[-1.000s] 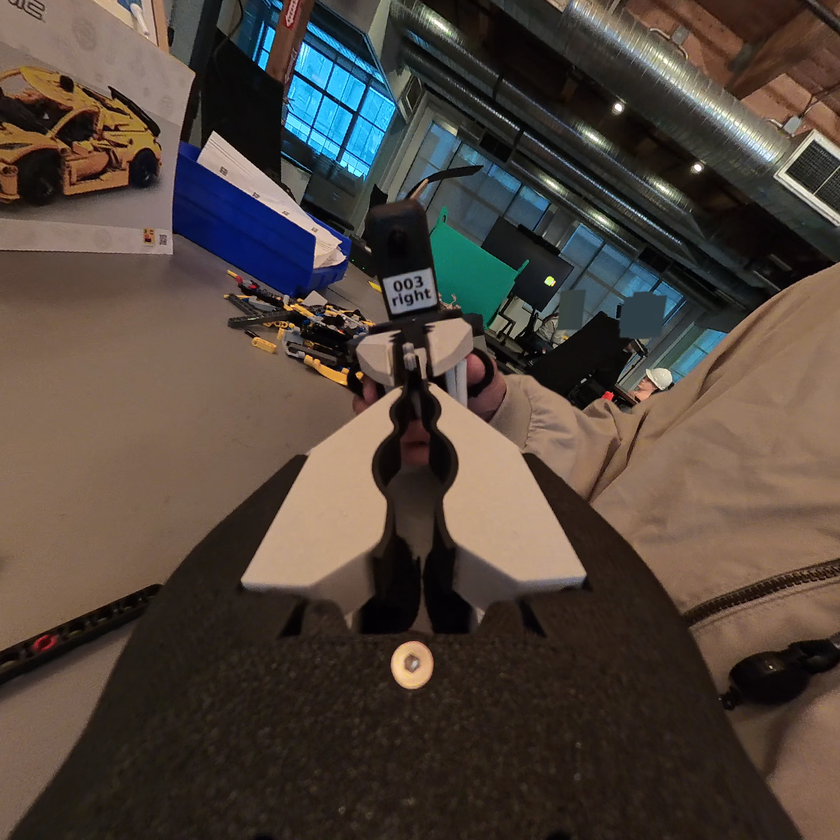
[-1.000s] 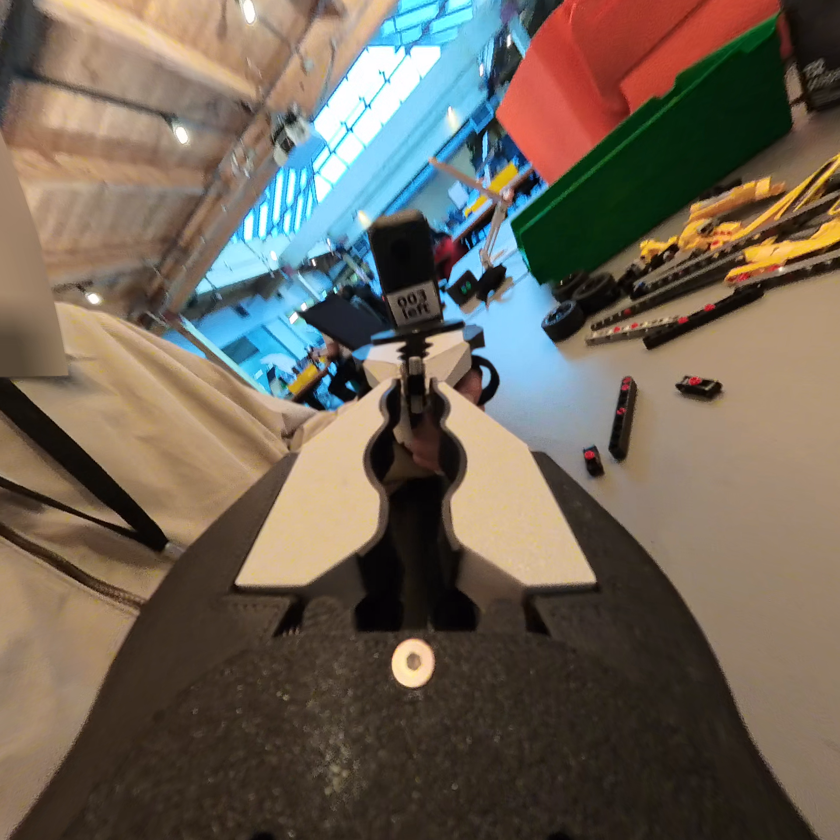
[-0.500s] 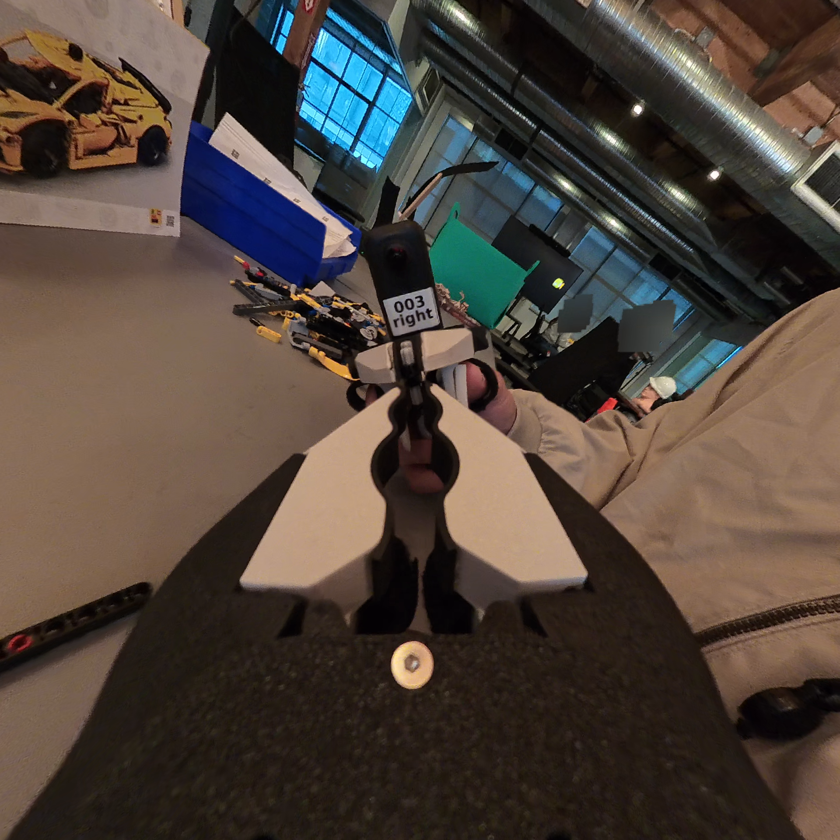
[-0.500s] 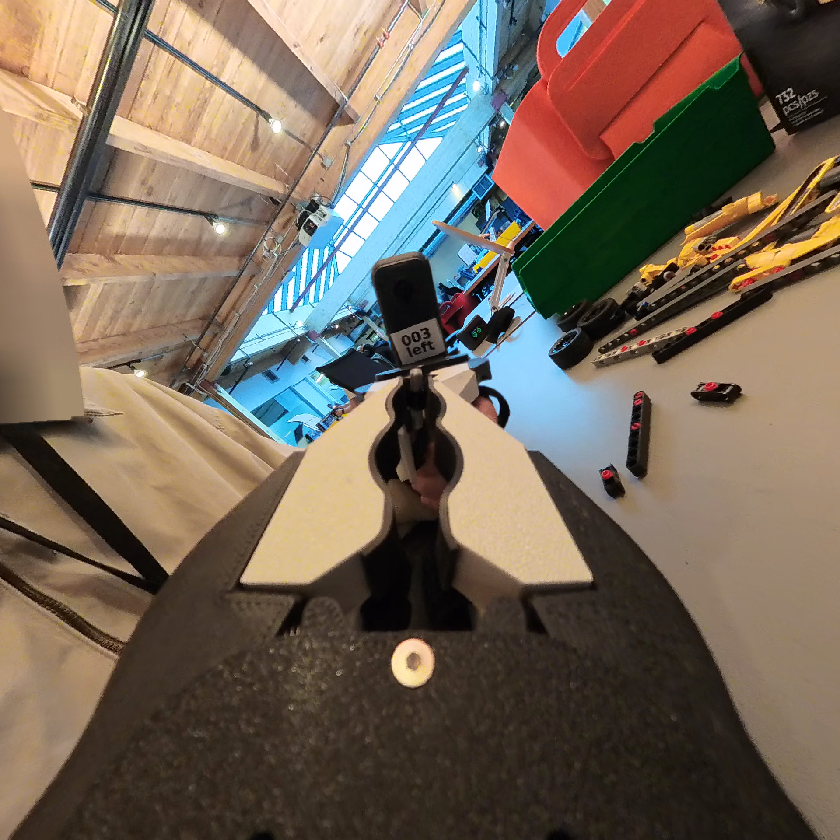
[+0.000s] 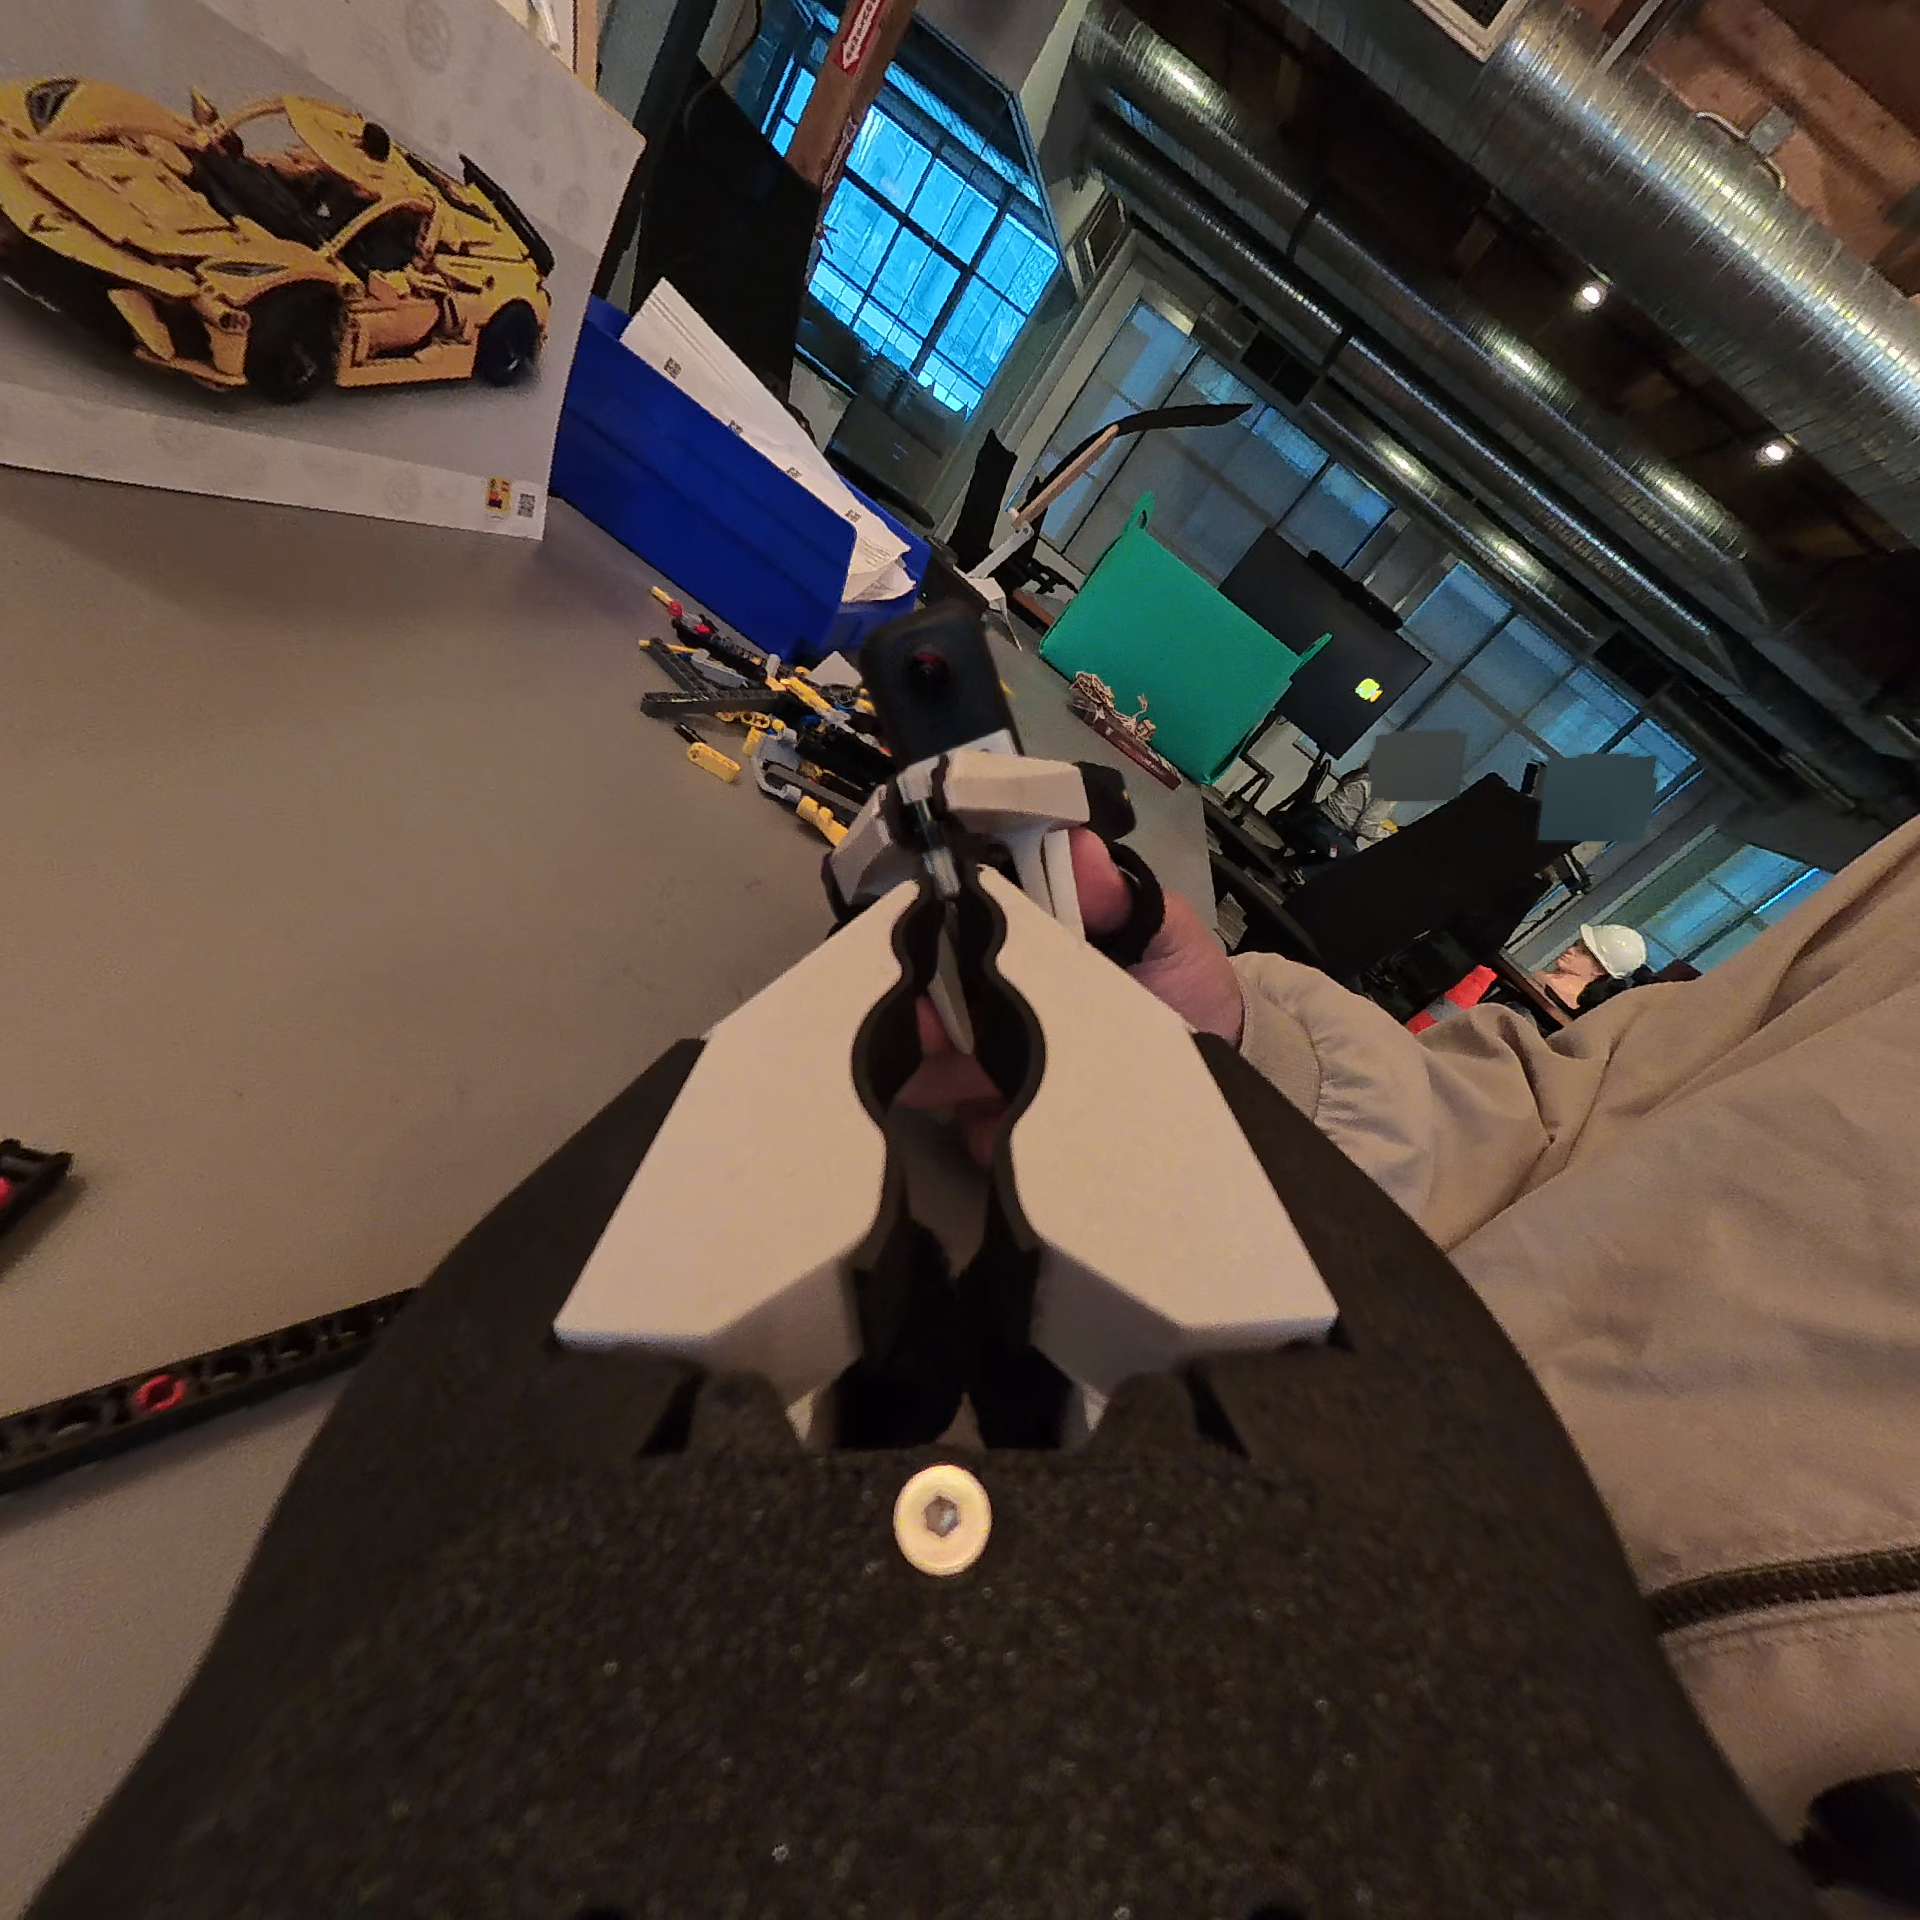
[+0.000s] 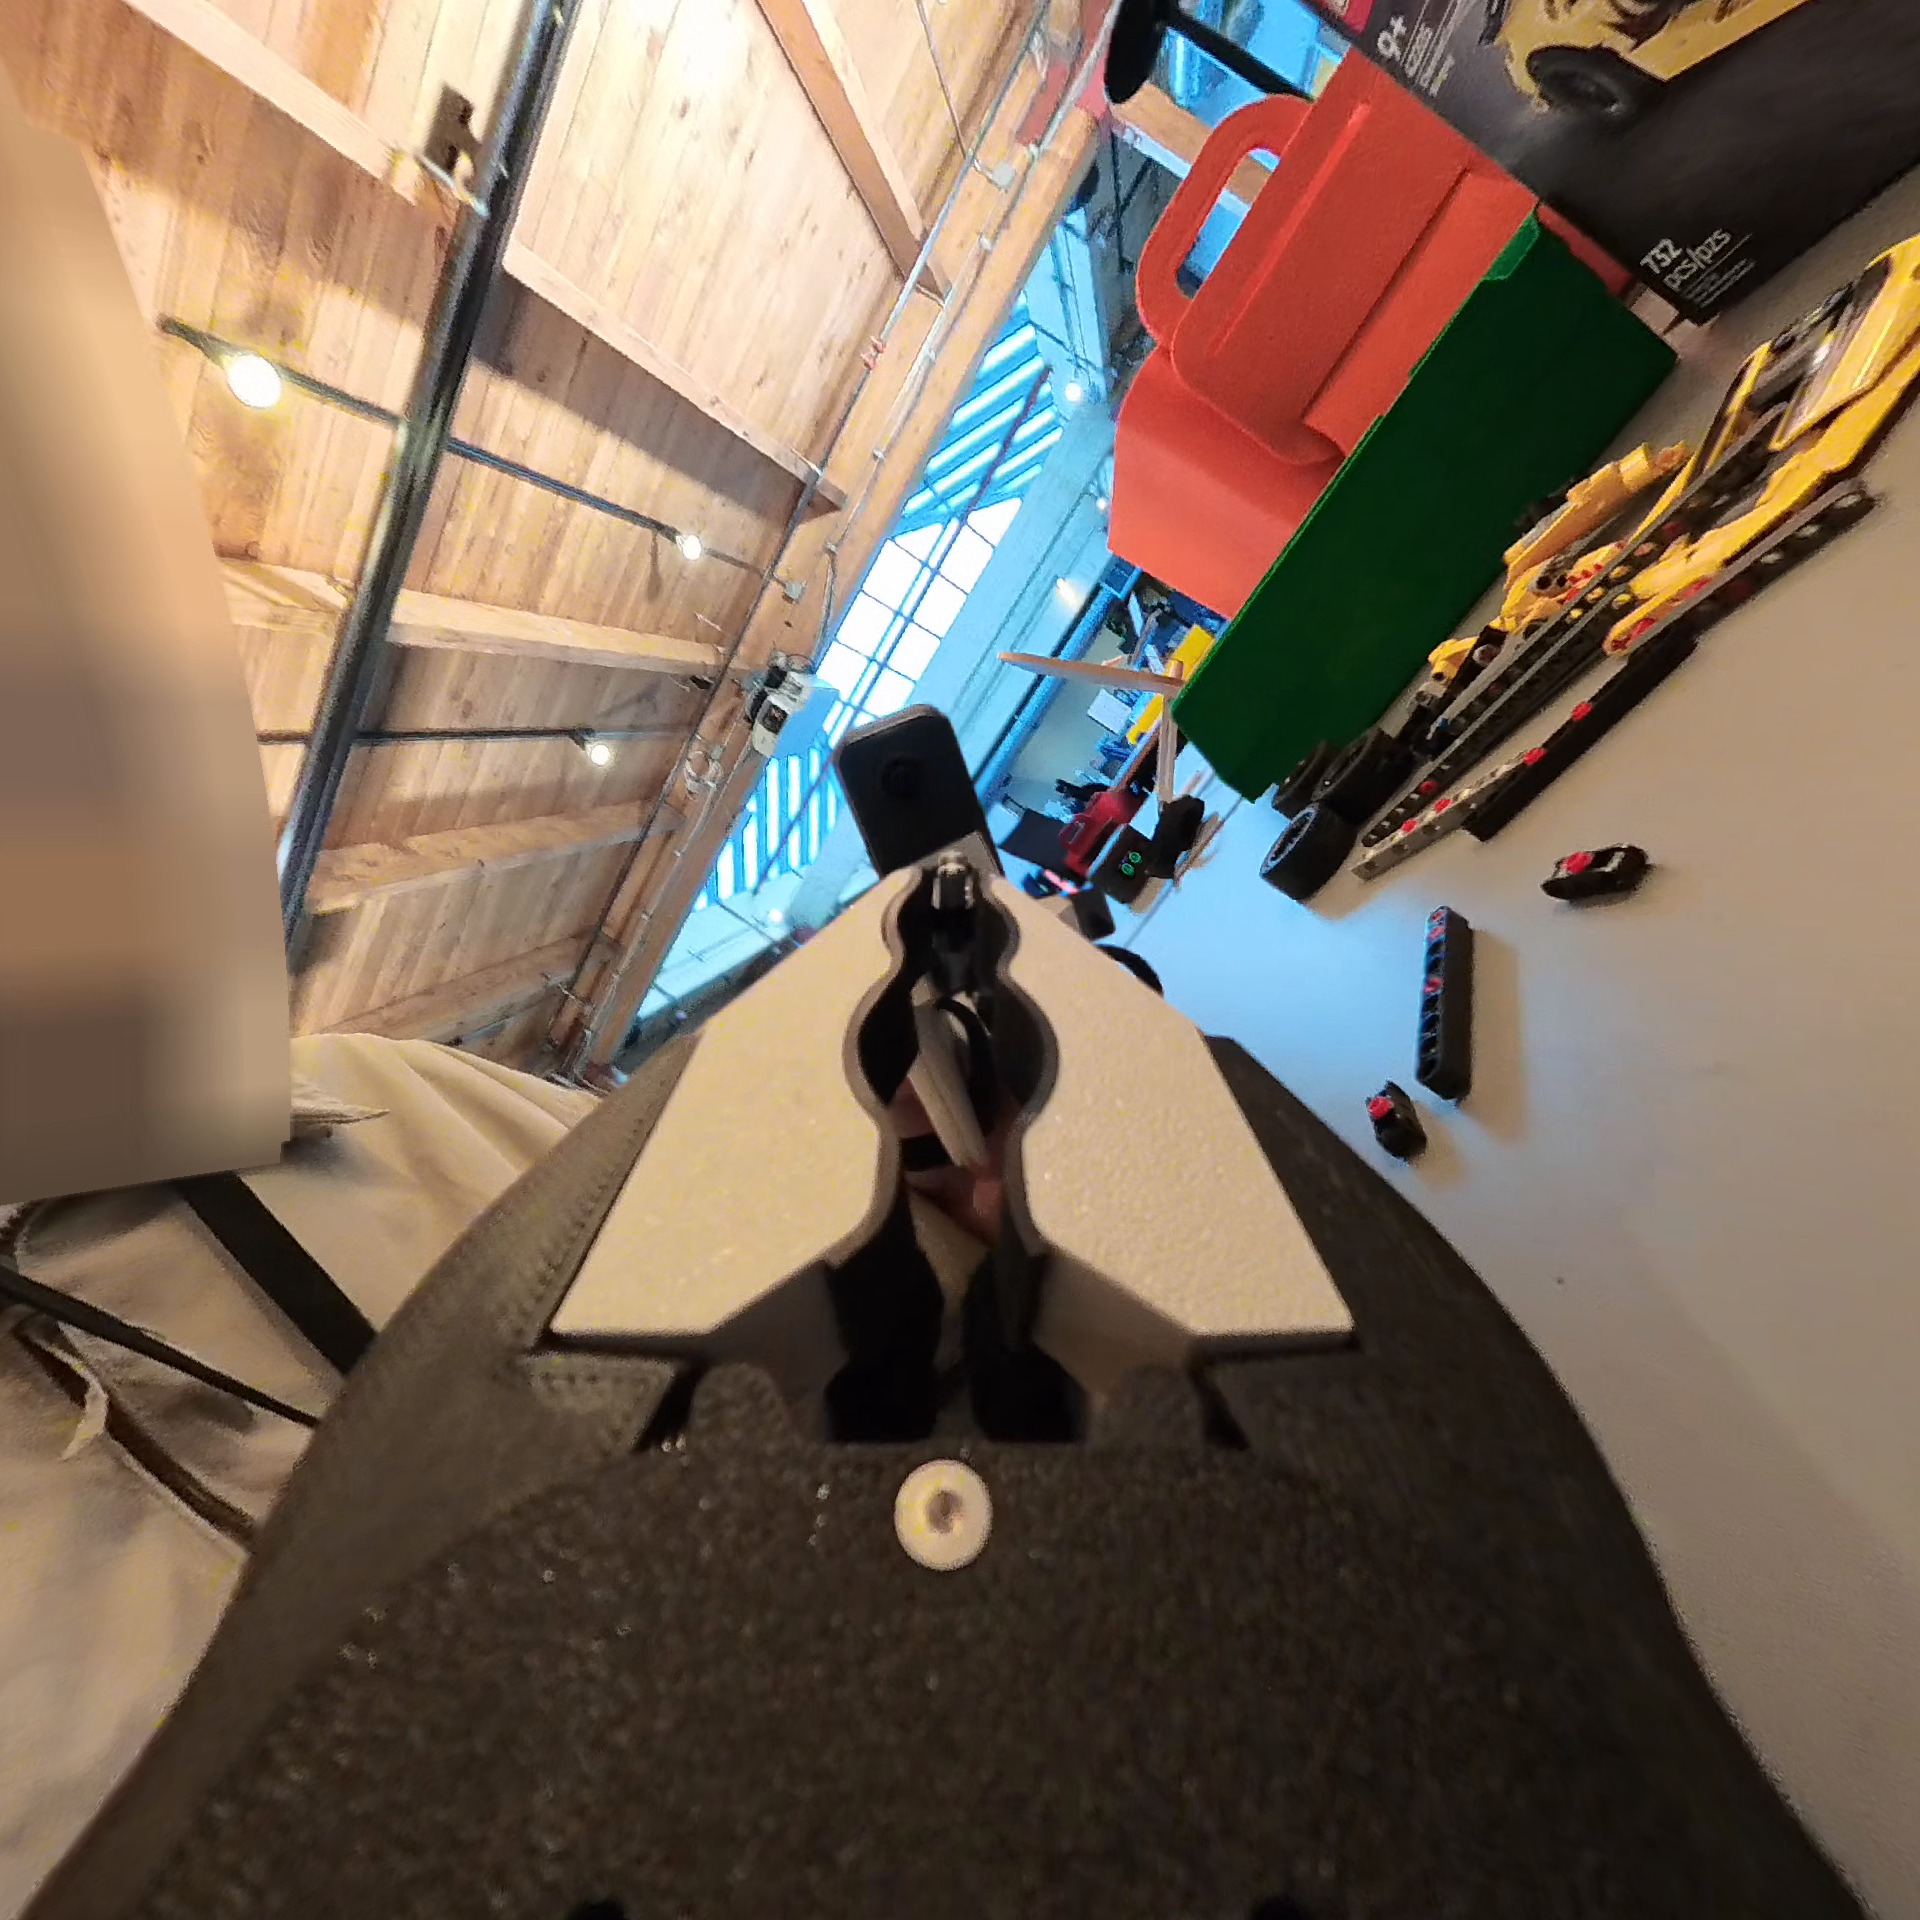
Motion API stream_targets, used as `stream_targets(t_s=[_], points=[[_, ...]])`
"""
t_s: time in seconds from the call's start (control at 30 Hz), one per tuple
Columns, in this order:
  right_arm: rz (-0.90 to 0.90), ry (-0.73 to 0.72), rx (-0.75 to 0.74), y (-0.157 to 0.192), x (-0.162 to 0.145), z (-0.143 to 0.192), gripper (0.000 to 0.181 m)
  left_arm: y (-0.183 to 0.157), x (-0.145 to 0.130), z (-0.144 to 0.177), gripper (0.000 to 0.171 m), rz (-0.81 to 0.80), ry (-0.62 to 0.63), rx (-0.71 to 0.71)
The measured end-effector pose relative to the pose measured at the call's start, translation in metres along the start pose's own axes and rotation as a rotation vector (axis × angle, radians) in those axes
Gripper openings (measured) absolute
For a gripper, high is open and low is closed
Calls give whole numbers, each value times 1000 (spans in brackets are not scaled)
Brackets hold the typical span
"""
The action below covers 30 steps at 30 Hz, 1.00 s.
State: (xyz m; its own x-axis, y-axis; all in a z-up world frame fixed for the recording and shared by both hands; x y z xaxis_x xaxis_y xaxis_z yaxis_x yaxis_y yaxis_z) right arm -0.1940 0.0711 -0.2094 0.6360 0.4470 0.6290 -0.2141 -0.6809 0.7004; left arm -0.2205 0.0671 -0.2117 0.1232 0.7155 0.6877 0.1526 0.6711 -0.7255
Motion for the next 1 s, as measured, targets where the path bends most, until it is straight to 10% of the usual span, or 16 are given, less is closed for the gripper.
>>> stream_targets(t_s=[0.07,0.17,0.33,0.73,1.0], points=[[-33,-49,13,-1,3,0,4,-1,-2,2,2,-19,15,-2],[-91,-427,21,-8,86,58,5,0,-10,8,0,-21,15,17],[92,-120,-86,8,86,44,5,-2,-7,-1,0,9,13,-26],[137,95,-123,-6,11,4,5,8,-8,-14,22,112,26,-8],[140,247,-74,-2,-11,-1,6,8,-11,-11,4,114,47,-19]])
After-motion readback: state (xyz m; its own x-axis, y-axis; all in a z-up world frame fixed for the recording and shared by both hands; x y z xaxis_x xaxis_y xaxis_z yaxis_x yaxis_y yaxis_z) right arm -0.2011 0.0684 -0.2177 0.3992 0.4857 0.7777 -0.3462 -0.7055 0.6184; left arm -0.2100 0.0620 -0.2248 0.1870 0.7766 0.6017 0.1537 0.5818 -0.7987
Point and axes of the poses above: each gripper's, where its closed fingertips meet, z back along the fingers, x out of its top, y = z × x across the jaws, the point moved 2 cm from there along z, back along the fingers, and after that the axes turned 12 degrees about z, right-handed, at the moved point
